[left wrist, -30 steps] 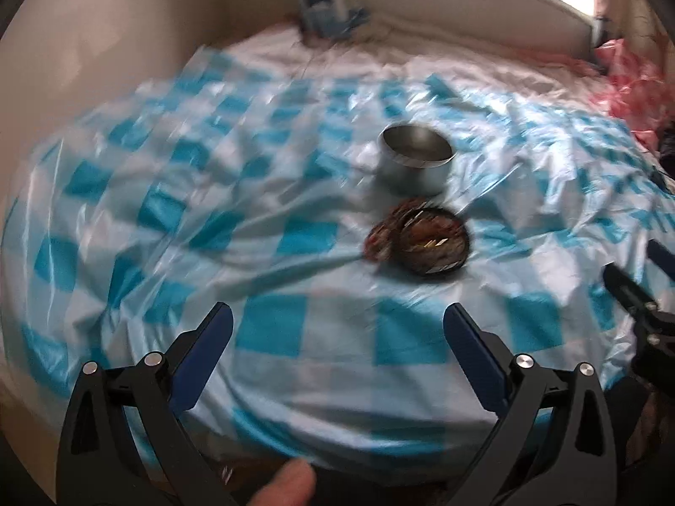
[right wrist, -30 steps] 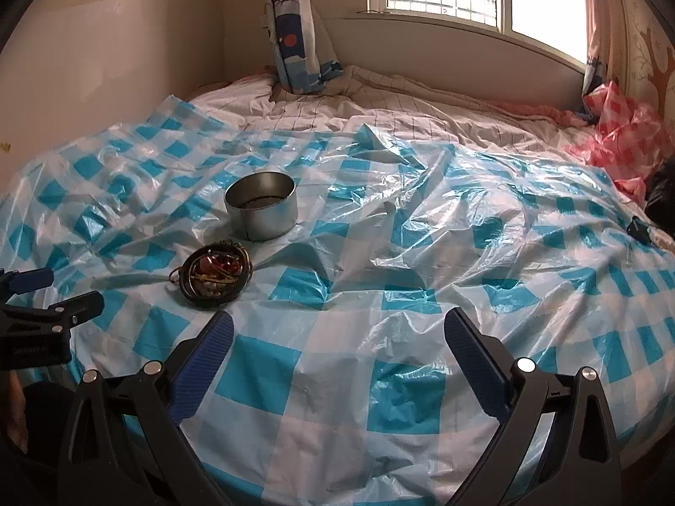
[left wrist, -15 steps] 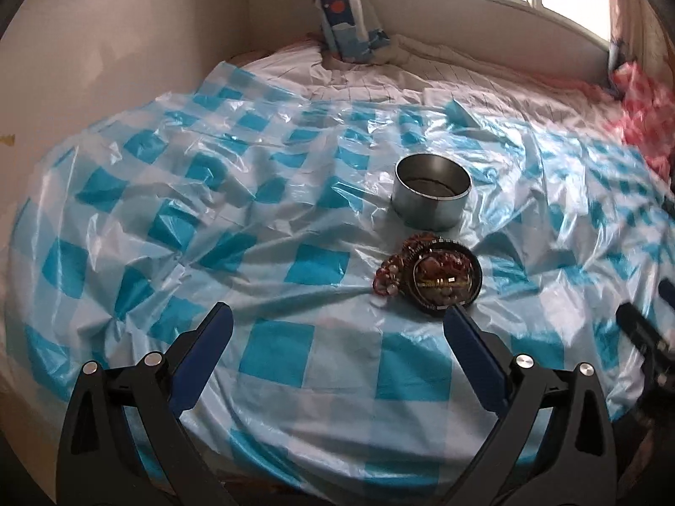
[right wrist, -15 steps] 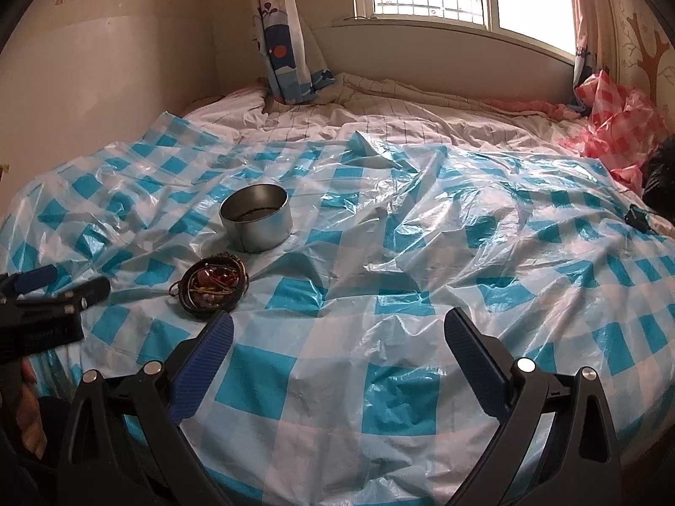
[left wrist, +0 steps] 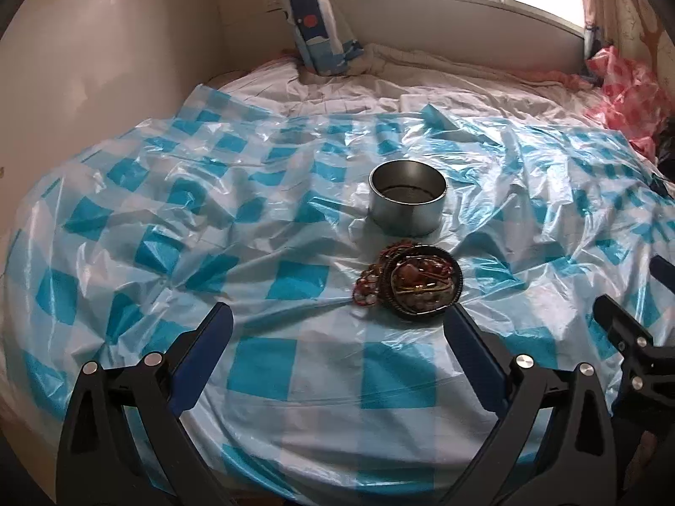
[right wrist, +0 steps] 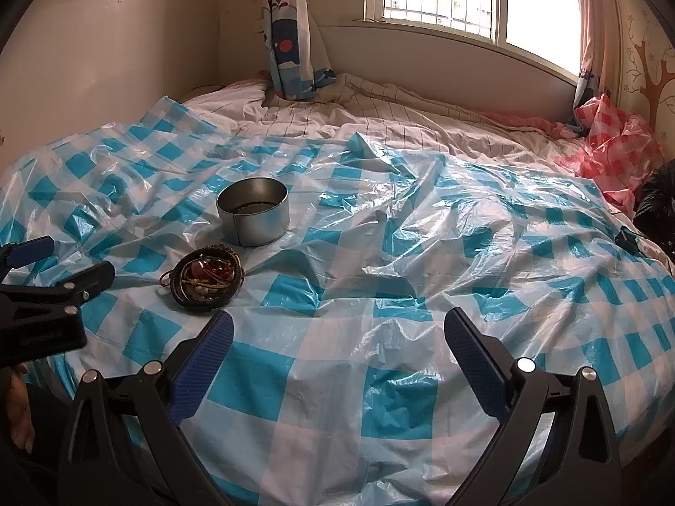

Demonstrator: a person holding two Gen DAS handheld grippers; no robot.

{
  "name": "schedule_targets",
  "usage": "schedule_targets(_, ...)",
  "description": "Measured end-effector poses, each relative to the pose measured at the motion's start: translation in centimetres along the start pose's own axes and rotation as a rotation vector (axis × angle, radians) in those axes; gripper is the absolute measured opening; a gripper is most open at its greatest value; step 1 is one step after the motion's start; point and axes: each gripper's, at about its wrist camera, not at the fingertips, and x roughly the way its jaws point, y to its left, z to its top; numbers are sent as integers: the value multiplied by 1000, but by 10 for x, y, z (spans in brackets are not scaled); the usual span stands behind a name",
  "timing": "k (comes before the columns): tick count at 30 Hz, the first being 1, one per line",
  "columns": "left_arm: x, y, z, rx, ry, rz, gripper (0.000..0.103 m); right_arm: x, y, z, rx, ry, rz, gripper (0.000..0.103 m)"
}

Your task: Organize jewelry

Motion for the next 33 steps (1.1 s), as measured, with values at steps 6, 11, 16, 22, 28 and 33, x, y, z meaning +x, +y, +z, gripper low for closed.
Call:
schedule_targets(6, -1, 11, -2, 5, 51, -27, 96, 0, 1, 1, -3, 1, -1, 96)
schedule_targets(11, 3, 12, -4, 11, 63, -33, 96, 0, 0, 1, -2, 1, -3, 96)
schedule_targets(16, 4, 3, -4, 54, 55, 8, 96, 0, 0, 0, 0, 1, 0, 96)
schedule_targets(22, 1, -2, -5, 85, 33, 28, 96, 0, 3, 1, -3, 2, 1, 96)
schedule_targets(28, 3, 2, -4, 71, 39, 18, 96, 0, 3, 1, -2, 2, -1, 96)
schedule_targets(33, 3, 2, -4, 70, 39, 13, 96, 1, 4, 0, -5, 3, -1, 96)
